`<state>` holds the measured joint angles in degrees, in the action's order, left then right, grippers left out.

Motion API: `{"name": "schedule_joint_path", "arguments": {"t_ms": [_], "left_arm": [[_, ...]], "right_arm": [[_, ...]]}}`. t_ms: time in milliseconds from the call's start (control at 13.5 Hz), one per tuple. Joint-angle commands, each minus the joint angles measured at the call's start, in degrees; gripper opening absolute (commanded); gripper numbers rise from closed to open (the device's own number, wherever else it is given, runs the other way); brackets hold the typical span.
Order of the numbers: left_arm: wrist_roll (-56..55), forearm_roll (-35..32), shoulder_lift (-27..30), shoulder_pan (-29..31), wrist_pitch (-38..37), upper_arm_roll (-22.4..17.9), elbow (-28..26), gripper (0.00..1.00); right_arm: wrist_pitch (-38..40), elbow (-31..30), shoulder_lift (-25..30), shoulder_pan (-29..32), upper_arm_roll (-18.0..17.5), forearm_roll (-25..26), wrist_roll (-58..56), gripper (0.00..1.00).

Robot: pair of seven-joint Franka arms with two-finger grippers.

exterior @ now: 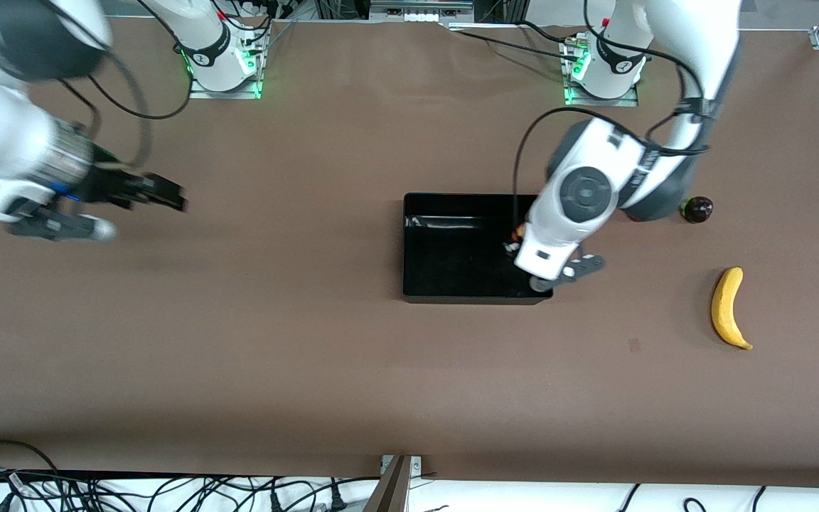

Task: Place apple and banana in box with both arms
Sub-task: 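Lift the apple with the left gripper while the right gripper withdraws, then lower the red apple into the black box and open the left gripper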

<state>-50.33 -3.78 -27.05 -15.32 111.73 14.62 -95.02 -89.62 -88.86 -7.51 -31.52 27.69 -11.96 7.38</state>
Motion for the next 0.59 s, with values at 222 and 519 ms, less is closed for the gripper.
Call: {"name": "schedule_joint_path", "arguments": {"t_ms": [222,519], "left_arm": [[0.1,-0.7,-5.5,-2.0,9.0,5.0,-2.7,0.00],[-0.3,-1.1,-6.4,-4.0,15.9,7.2,-7.8,0.00]], "right_arm": [[0.4,-7.4,8.3,20.2,-18.5,5.5,-3.6,1.00],[-2.1,-10.1,9.8,25.3,-23.7,8.8,-3.8,1.00]]}}
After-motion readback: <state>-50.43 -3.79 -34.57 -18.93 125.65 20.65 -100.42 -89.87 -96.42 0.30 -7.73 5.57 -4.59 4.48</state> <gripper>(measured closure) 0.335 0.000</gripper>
